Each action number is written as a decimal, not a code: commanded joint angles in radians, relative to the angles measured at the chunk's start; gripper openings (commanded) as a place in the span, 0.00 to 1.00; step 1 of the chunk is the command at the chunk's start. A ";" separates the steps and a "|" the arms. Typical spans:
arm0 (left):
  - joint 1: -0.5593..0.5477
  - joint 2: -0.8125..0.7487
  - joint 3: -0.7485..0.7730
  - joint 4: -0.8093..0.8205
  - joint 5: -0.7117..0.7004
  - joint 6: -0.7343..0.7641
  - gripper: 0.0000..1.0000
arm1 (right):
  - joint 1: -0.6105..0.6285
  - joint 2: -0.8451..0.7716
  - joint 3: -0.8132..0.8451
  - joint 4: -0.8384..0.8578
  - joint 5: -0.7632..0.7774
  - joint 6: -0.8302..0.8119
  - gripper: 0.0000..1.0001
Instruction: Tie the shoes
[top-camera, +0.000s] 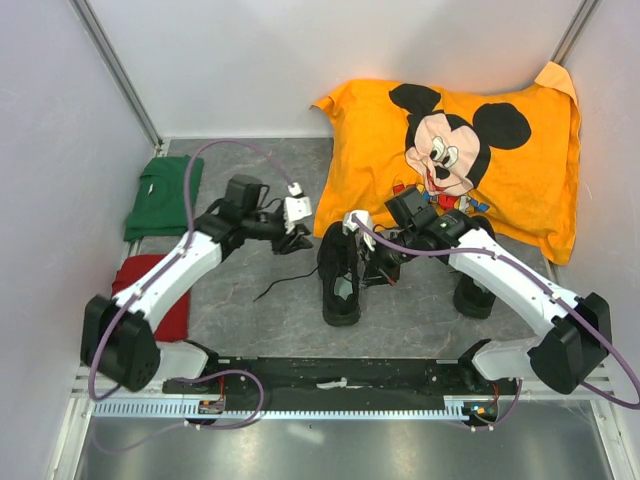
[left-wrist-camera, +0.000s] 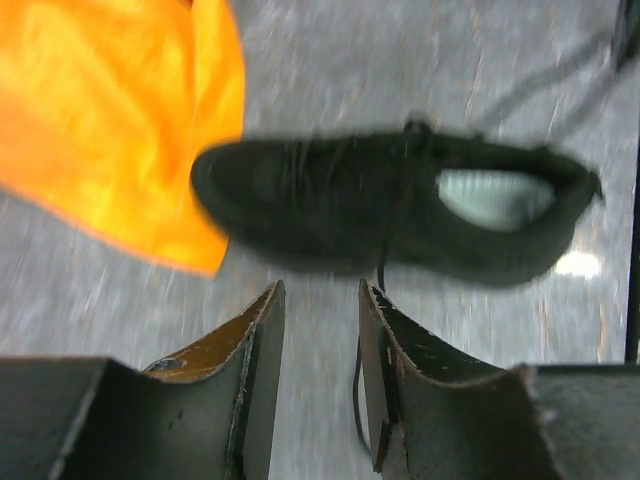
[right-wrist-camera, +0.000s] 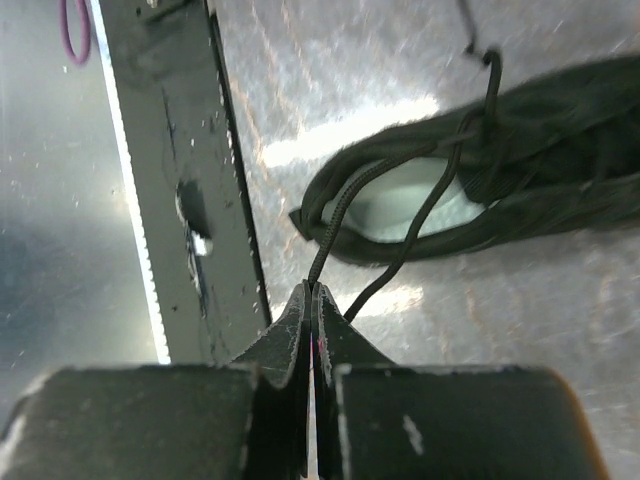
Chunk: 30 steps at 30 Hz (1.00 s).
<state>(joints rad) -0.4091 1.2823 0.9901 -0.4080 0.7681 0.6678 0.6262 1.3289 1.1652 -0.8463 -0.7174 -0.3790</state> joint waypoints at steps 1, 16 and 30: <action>-0.091 0.129 0.093 0.175 -0.016 -0.157 0.43 | -0.003 -0.020 -0.044 0.015 -0.031 0.003 0.00; -0.217 0.258 0.125 0.066 0.008 -0.063 0.43 | -0.013 -0.122 -0.205 0.211 0.012 0.209 0.00; -0.252 0.318 0.145 -0.040 -0.055 -0.001 0.34 | -0.016 -0.168 -0.259 0.300 0.018 0.253 0.00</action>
<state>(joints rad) -0.6498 1.5856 1.1038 -0.4038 0.7315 0.6083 0.6163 1.1942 0.9218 -0.6140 -0.7021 -0.1677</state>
